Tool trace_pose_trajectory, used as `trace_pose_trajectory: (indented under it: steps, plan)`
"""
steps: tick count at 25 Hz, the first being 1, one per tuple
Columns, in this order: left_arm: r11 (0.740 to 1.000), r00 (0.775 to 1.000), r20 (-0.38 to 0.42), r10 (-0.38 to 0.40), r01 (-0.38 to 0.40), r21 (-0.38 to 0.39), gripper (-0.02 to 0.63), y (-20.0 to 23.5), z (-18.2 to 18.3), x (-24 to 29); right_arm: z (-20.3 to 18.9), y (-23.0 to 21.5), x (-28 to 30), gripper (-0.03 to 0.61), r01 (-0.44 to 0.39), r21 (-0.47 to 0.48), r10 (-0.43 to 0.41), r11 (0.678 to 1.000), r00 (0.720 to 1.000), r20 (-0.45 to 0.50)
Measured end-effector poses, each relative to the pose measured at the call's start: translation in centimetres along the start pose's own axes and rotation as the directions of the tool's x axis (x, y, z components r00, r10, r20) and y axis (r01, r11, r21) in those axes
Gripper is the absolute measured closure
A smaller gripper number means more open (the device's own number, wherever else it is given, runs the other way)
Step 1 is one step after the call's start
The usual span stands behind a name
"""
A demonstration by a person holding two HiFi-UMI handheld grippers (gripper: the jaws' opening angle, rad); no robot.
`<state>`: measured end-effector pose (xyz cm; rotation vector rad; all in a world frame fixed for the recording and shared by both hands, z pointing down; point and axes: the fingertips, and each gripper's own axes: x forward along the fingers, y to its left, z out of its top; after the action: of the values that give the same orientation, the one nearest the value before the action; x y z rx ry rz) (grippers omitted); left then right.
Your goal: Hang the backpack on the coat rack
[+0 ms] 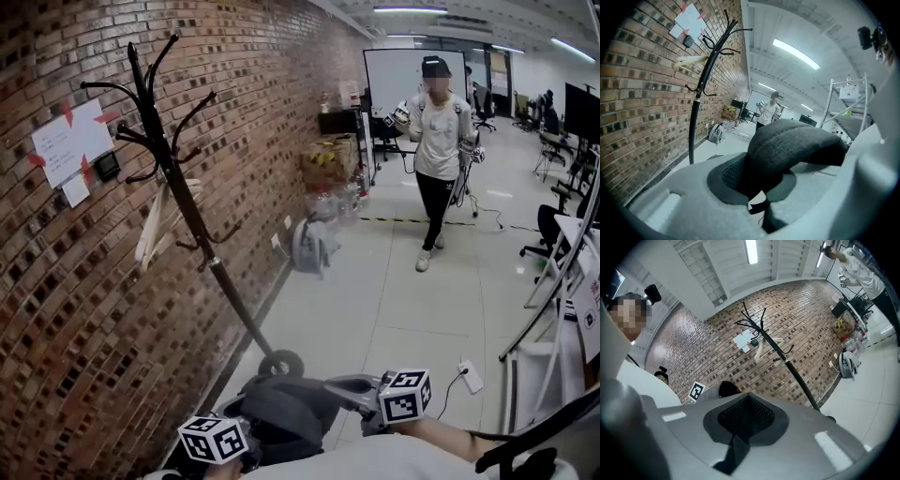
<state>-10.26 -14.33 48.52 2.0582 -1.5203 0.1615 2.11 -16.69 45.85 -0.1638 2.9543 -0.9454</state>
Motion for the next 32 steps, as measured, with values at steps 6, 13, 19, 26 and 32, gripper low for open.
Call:
trace_pose_trajectory:
  steps: [6, 13, 19, 26, 32]
  plan:
    - [1.000, 1.000, 0.014, -0.006, 0.006, -0.025, 0.586, 1.3, 1.5, 1.3, 0.7, -1.4, 0.5, 0.578, 0.006, -0.008, -0.006, 1.000, 1.000, 0.009]
    - [0.999, 1.000, -0.004, -0.026, 0.026, -0.039, 0.586, 4.4, 3.2, 4.7, 2.1, -4.8, 2.2, 0.578, 0.047, -0.009, -0.047, 0.999, 0.999, 0.013]
    - [0.998, 0.999, -0.034, -0.036, 0.034, -0.060, 0.586, 8.7, 5.3, 8.0, 4.1, -8.4, 5.8, 0.578, 0.077, 0.013, -0.077, 0.997, 0.997, 0.010]
    - [0.999, 0.998, -0.055, -0.027, 0.025, -0.043, 0.586, 14.7, 8.6, 10.1, 6.2, -12.7, 11.2, 0.578, 0.099, 0.042, -0.098, 0.994, 0.995, -0.007]
    - [0.999, 0.998, -0.061, -0.020, 0.017, -0.050, 0.586, 19.3, 10.8, 11.1, 7.2, -15.1, 16.8, 0.578, 0.079, 0.049, -0.076, 0.996, 0.996, -0.050]
